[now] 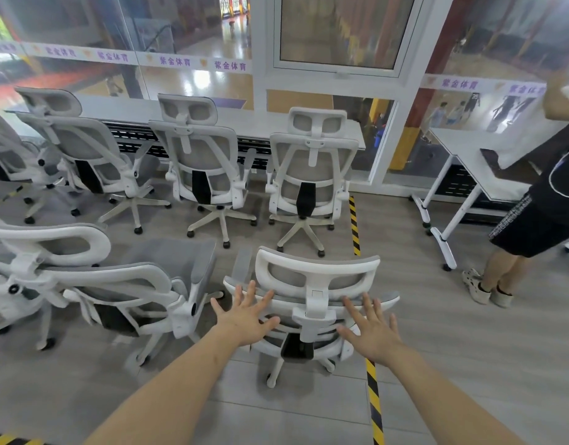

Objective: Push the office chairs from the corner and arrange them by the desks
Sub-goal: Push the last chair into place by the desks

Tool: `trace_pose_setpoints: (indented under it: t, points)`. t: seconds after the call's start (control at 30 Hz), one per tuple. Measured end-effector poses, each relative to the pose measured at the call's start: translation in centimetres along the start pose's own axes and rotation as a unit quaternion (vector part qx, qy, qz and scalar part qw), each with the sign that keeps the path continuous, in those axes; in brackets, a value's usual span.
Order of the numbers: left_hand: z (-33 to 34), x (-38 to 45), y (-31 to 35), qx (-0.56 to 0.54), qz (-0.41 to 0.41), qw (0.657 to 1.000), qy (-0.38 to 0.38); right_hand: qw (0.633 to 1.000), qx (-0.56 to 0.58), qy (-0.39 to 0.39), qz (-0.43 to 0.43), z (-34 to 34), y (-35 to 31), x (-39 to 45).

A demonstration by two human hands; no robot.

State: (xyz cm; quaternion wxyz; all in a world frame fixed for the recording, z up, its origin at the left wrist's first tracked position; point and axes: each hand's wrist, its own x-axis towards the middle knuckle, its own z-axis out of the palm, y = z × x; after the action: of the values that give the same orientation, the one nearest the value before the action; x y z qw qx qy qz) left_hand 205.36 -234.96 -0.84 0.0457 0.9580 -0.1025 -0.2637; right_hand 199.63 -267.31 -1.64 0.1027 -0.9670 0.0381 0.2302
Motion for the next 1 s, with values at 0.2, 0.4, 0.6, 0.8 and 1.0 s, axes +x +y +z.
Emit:
trace_pose_setpoints:
  t: [0.2, 0.4, 0.6, 0.8, 1.0]
  points:
    - [-0.5, 0.5, 0.3, -0.004, -0.004, 1.000, 0.000, 1.000, 0.005, 0.001, -0.011, -0.6, 0.3, 1.0]
    - [-0.9, 1.1, 0.4, 0.000, -0.003, 1.000, -0.002, 1.000, 0.008, 0.002, -0.010, -0.9, 0.4, 1.4]
    - [-1.2, 1.0, -0.4, 0.008, 0.004, 1.000, -0.014, 1.000, 0.012, 0.004, -0.002, -0.3, -0.4, 1.4]
    - [-1.4, 1.0, -1.1, 0.012, 0.008, 1.000, -0.010, 1.000, 0.018, 0.001, 0.003, -0.1, -1.0, 1.3]
    - [-1.4, 0.9, -0.9, 0.015, 0.012, 1.000, -0.014, 1.000, 0.016, 0.008, 0.006, -0.1, -0.9, 1.3]
